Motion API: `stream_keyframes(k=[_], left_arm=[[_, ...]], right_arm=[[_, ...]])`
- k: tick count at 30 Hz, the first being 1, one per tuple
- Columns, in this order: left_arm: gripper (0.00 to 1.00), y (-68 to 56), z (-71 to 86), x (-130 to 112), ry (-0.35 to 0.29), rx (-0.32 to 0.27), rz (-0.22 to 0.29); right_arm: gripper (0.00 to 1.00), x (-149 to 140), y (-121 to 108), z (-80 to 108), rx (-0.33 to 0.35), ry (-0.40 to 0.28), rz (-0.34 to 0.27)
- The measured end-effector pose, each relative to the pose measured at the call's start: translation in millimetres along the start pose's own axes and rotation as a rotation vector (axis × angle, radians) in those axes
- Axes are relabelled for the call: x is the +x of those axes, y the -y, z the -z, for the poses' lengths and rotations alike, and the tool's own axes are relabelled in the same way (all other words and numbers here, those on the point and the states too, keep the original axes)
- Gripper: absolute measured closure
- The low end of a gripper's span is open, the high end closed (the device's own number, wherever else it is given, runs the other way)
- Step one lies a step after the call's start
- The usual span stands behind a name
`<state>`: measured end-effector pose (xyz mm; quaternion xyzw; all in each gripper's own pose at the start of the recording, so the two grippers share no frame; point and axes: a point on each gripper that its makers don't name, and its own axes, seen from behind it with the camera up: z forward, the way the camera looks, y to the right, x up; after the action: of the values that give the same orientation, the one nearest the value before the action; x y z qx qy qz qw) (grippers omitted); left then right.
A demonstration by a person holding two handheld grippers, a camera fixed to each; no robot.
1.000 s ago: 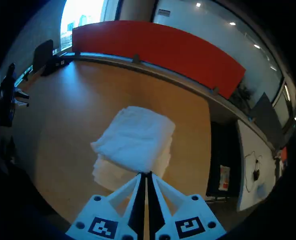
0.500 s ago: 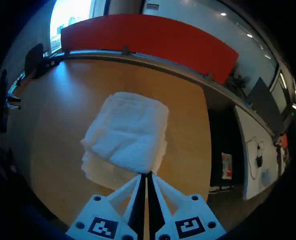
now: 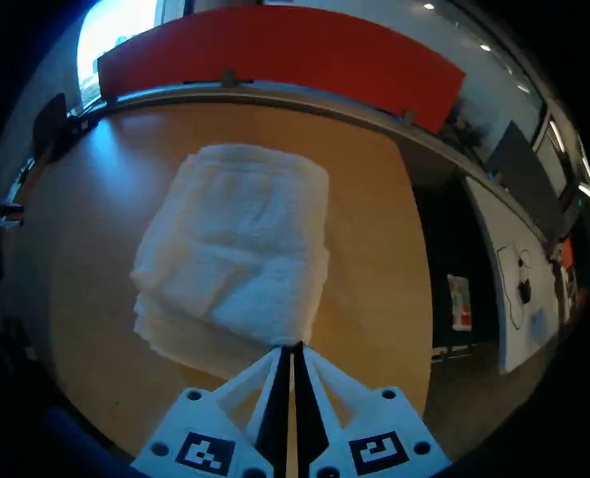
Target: Fold towel
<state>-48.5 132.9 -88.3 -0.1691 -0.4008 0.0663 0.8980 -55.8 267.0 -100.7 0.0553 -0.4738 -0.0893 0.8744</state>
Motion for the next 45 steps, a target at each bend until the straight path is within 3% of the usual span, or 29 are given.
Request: stream_keyframes(k=[22,28,34,38,42,45], left_arm=[[0.06,4.5,2.4,-1.9,0.0,0.009,0.009],[0.06,7.1,2.5,-0.1,-0.004,0.013,0.009],[0.06,8.7,3.0,0.7,-0.007,0.015,0.012],[0.06,8.6,3.0,1.0,-0.008,0.014,0.015],[0.06,7.0,3.0,2.3,-0.011,0.011,0.013],[0.06,6.1,2.9,3.5,-0.014,0.009,0.01]], right_arm=[[0.95,-11.7,0.6,-11.7,-0.015,0.036,-0.021],[0.88,-9.7,-2.0,-6.2,-0.031,0.019,-0.01],[0.77,-10.6,-6.4,3.1,-0.047,0.009,-0.001],[0.53,-11.2,-7.4,7.2,-0.052,0.003,-0.002],[0.35,-11.2,-8.5,10.0,-0.058,-0.003,-0.005],[0.34,-10.5,-8.5,12.4,-0.059,-0.007,-0.004]])
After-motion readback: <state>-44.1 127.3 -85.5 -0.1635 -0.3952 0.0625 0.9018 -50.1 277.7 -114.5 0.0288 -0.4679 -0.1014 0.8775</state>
